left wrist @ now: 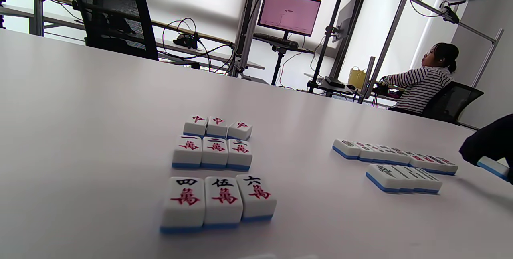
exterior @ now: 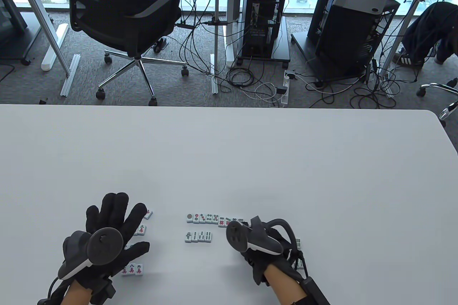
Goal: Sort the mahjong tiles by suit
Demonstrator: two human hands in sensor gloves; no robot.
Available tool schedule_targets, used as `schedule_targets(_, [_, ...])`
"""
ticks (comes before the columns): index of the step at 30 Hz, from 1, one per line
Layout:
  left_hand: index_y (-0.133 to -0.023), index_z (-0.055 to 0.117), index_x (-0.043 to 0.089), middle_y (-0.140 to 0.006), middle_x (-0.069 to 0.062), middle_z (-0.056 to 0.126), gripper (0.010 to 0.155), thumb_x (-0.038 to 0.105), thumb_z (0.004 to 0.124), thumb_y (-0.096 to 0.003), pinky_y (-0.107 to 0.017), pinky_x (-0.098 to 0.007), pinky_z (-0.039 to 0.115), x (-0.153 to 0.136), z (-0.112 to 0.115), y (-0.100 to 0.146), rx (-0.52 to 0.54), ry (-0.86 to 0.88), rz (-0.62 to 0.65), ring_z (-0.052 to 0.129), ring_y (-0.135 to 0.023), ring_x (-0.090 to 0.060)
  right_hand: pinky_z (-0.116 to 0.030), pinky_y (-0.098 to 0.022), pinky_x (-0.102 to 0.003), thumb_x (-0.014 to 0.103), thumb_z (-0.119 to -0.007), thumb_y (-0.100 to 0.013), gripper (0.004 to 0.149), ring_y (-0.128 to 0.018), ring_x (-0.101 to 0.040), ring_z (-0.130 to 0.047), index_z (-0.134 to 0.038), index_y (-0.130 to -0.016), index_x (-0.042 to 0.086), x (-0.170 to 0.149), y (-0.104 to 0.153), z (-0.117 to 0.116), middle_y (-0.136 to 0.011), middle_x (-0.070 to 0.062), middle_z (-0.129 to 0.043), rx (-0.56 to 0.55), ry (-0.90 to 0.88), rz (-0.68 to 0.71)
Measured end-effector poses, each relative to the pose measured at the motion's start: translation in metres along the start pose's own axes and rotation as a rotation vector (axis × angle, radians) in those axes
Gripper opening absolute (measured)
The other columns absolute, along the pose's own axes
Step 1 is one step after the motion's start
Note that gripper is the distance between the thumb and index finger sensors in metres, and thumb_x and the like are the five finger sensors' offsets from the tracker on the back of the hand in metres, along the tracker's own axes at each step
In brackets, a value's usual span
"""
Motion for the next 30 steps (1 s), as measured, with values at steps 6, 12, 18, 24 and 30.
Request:
schedule_targets(6, [-0.109, 0.028, 0.043, -0.113, 0.008, -0.006, 0.087, 0.073, 0.066, -0.0365, -0.075, -0.065, 0.004, 0.000, -0.003, 0.001, 0.008, 0.009, 0.005, -0.008, -0.111, -0.024, -0.079, -0.007, -0.025, 0.037, -0.085, -0.043, 0.059, -0.013, -0.011, -0.088, -0.074, -0.090, 0.003, 0.035, -0.021, -0.006, -0.047, -0.004, -0.096, 0.011, 0.027, 0.048])
schedule_targets(12, [-0.109, 0.028, 0.043, -0.113, 0.008, -0.006, 0.087, 0.073, 0.066, -0.0364, -0.075, -0.065, 0.004, 0.000, -0.006, 0.002, 0.023, 0.017, 0.010, -0.008, -0.111, -0.024, -0.079, -0.008, -0.025, 0.037, -0.085, -0.043, 0.058, -0.013, -0.011, -0.088, -0.074, -0.090, 0.004, 0.037, -0.029, -0.013, -0.047, -0.004, -0.096, 0.002, 0.016, 0.046])
schedule_targets(18, [-0.109, 0.028, 0.043, -0.113, 0.008, -0.006, 0.087, 0.073, 0.066, -0.0364, -0.075, -0.065, 0.004, 0.000, -0.005, 0.002, 0.017, 0.011, 0.010, -0.008, -0.111, -0.024, -0.080, -0.008, -0.025, 0.038, -0.083, -0.044, 0.058, -0.013, -0.011, -0.088, -0.074, -0.091, 0.006, 0.038, -0.028, -0.015, -0.047, -0.004, -0.096, -0.044, 0.041, 0.055])
schedule_targets(24, [-0.109, 0.028, 0.043, -0.113, 0.008, -0.006, 0.087, 0.073, 0.066, -0.0365, -0.075, -0.065, 0.004, 0.000, -0.005, 0.002, 0.018, 0.014, 0.009, -0.008, -0.111, -0.024, -0.081, -0.010, -0.026, 0.040, -0.081, -0.044, 0.059, -0.017, -0.012, -0.089, -0.073, -0.094, 0.009, 0.031, -0.016, -0.002, -0.051, -0.004, -0.096, -0.070, -0.023, 0.108])
schedule_targets(30, [-0.109, 0.028, 0.043, -0.113, 0.008, -0.006, 0.087, 0.073, 0.066, -0.0364, -0.075, -0.065, 0.004, -0.001, -0.005, 0.002, 0.023, 0.019, 0.009, -0.008, -0.111, -0.024, -0.081, -0.010, -0.026, 0.039, -0.081, -0.045, 0.057, -0.017, -0.012, -0.090, -0.074, -0.093, 0.010, -0.026, 0.004, 0.022, -0.051, -0.004, -0.096, -0.091, -0.066, -0.004])
Point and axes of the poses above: the tracker on the back of each hand, its own x axis roughly to the thumb side, its own y axis roughly from the fingertips to the wrist, z = x × y, the point moved 5 cm from there along -y, roughly from the wrist to the fingertips
